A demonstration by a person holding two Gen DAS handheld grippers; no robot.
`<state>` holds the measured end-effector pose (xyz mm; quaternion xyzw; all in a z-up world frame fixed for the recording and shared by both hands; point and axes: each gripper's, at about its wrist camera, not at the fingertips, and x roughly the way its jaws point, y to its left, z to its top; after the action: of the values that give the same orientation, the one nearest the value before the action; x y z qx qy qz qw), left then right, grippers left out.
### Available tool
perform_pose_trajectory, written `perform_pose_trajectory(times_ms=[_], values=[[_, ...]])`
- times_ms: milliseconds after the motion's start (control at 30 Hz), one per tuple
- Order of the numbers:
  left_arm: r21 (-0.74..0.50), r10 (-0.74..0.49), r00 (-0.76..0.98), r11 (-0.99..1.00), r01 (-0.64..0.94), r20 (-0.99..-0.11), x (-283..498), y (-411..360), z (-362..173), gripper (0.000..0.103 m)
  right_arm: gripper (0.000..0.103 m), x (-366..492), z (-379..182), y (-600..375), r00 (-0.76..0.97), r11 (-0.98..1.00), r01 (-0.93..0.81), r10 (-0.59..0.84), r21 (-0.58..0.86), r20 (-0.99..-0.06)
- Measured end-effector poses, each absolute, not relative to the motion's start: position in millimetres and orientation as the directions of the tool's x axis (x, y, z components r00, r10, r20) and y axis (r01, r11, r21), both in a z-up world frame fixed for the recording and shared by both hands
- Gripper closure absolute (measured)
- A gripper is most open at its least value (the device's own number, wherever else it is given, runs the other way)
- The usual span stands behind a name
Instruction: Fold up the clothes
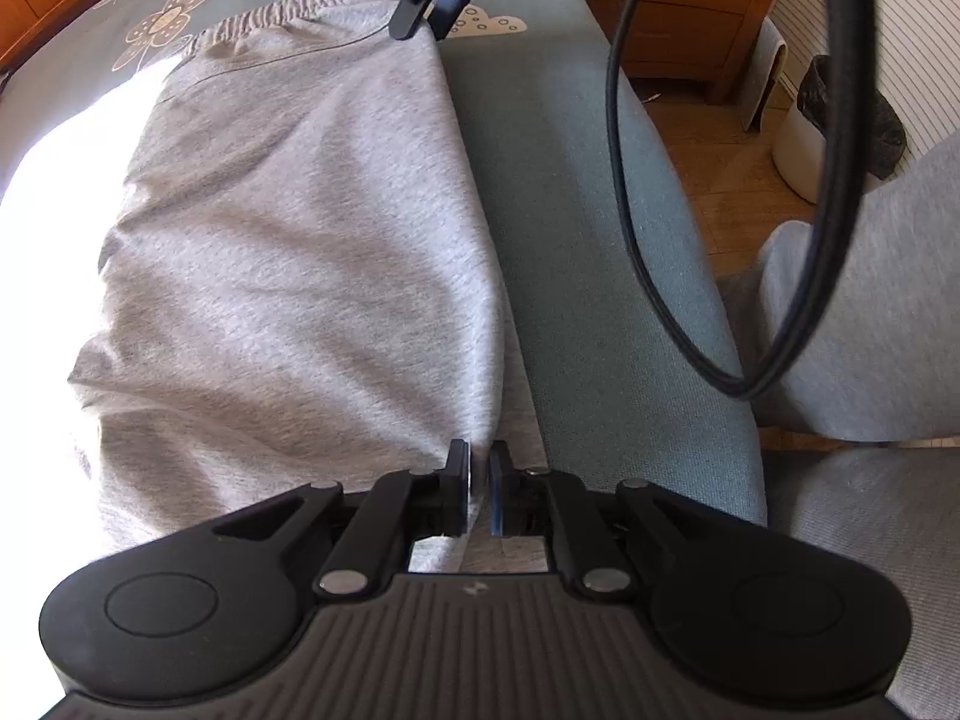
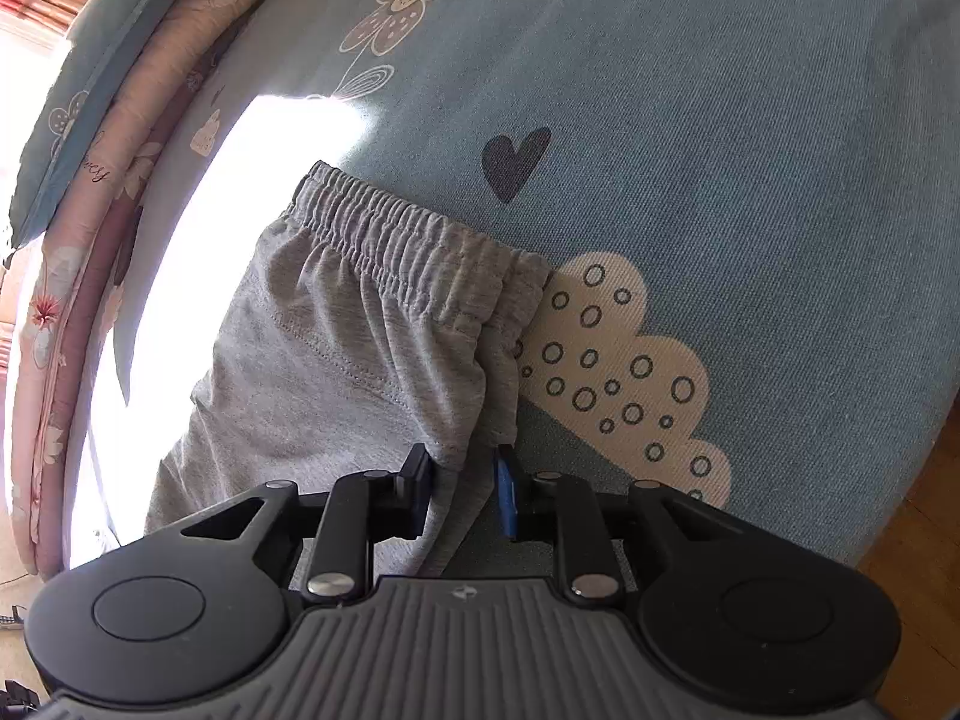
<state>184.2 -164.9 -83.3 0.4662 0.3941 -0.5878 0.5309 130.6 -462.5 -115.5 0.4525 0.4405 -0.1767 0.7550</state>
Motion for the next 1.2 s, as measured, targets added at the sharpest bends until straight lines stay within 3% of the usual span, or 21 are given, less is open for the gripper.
perform_pose_trajectory(times_ms=[233, 433, 600, 800, 900, 967, 1200], values=[[0.133, -0.296, 0.107, -0.066, 0.989, -0.949, 225, -160, -52, 0.084, 0.070, 147, -51, -447, 0.511, 0.822, 0.502, -0.029, 0.270, -0.859], [0.093, -0.409, 0.089, 0.010, 0.996, -0.908, 227, -205, -74, 0.079, 0.064, 175, -70, -446, 0.564, 0.883, 0.390, -0.004, 0.262, -0.826], [0.062, -0.384, 0.085, 0.073, 0.995, -0.919, 214, -219, -103, 0.079, 0.065, 171, -99, -445, 0.533, 0.935, 0.298, 0.003, 0.191, -0.846], [0.060, -0.377, 0.097, 0.111, 0.992, -0.921, 219, -214, -81, 0.072, 0.064, 174, -79, -439, 0.476, 0.953, 0.263, 0.007, 0.149, -0.879], [0.109, -0.418, 0.177, 0.180, 0.978, -0.891, 237, -220, -68, 0.063, 0.062, 191, -57, -437, 0.542, 0.965, 0.208, 0.025, 0.163, -0.840], [0.115, -0.439, 0.225, 0.263, 0.958, -0.870, 256, -230, -68, 0.062, 0.062, 213, -50, -436, 0.585, 0.968, 0.169, 0.055, 0.188, -0.809], [0.177, -0.323, 0.366, 0.491, 0.853, -0.873, 294, -236, -102, 0.062, 0.062, 284, -72, -429, 0.607, 0.980, 0.056, 0.119, 0.192, -0.786]])
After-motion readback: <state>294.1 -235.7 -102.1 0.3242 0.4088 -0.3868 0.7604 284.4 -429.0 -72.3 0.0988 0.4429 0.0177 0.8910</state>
